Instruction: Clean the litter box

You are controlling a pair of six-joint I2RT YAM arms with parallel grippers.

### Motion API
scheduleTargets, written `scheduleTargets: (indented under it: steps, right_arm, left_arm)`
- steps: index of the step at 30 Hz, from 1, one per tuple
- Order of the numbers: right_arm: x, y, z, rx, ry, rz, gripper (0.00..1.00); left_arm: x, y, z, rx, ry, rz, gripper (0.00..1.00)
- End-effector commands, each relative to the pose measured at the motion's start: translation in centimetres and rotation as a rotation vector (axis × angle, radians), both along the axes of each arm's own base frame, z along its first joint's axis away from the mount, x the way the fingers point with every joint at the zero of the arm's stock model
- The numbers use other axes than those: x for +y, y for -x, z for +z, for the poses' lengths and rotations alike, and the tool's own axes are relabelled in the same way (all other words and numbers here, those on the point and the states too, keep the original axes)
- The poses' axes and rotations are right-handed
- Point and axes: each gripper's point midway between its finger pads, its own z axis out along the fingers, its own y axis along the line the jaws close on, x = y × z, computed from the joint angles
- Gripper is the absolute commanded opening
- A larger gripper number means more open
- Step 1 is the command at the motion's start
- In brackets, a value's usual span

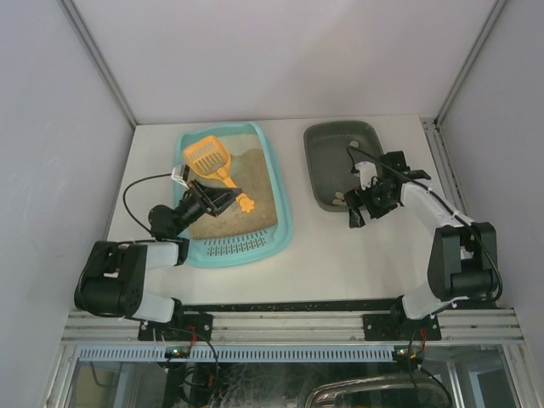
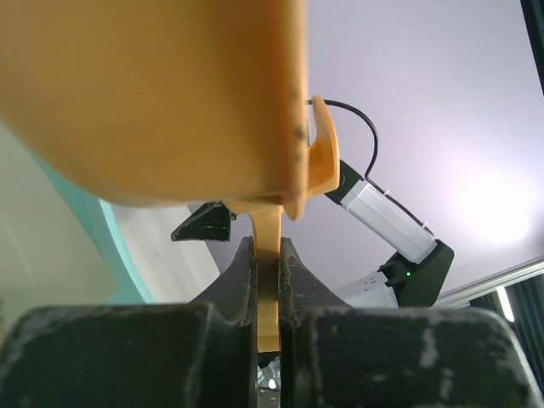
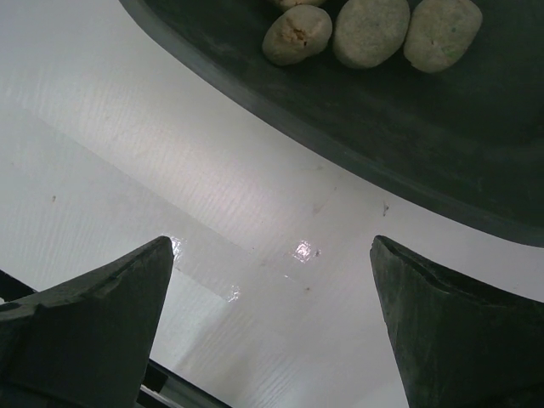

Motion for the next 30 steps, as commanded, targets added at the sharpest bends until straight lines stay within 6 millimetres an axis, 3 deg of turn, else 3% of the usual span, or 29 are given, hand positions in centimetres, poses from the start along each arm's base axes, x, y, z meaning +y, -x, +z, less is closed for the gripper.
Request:
scheduleTargets:
  steps: [1,4,8,12,17,20,22,24,26,30]
  right_arm:
    - [-0.7,-1.0,0.7,-0.062,0.018,-0.003,1.0]
    - [-1.0,-1.3,1.0,-0.078,0.017,-0.017,1.0]
    - [-0.7,-0.8,1.8,-0.088,-0.025,0.009,1.0]
    - [-1.1,-0.6,4.0,-0.145,-0.093,0.007,1.0]
    - [-1.4,0.3,6.1,-0.187,-0.178,0.021,1.0]
    - [-1.2,1.1,9.3,-0.279,-0.269,0.042,1.0]
    - [-1.2,1.6,11.4,-0.344,-0.321,0.041,1.0]
    - [-1.0,2.1,12.6,-0.376,-0.36,0.05,1.0]
    - [-0.7,2.3,13.0,-0.381,-0.384,0.051,1.0]
    - [-0.3,2.6,13.6,-0.372,-0.423,0.062,1.0]
  left_arm:
    - [-0.7,1.3,3.2,-0.154,0.009,-0.034,0.0]
    - [-3.2,1.6,4.5,-0.156,0.032,-0.142,0.0]
    - [-3.4,0.9,4.6,-0.139,0.04,-0.149,0.0]
    - [-3.7,0.4,4.6,-0.115,0.038,-0.164,0.0]
    - [-4.1,-2.4,1.0,0.019,-0.174,-0.071,0.0]
    - [-4.9,-4.0,-1.2,0.087,-0.409,-0.023,0.0]
    - [-6.5,-4.2,-1.9,0.076,-0.629,-0.032,0.0]
    - [-8.3,-4.5,-1.3,0.045,-0.74,-0.069,0.0]
    - [-10.3,-5.2,-0.3,0.024,-0.729,-0.11,0.0]
    - [-14.5,-6.2,-0.3,0.009,-0.794,-0.17,0.0]
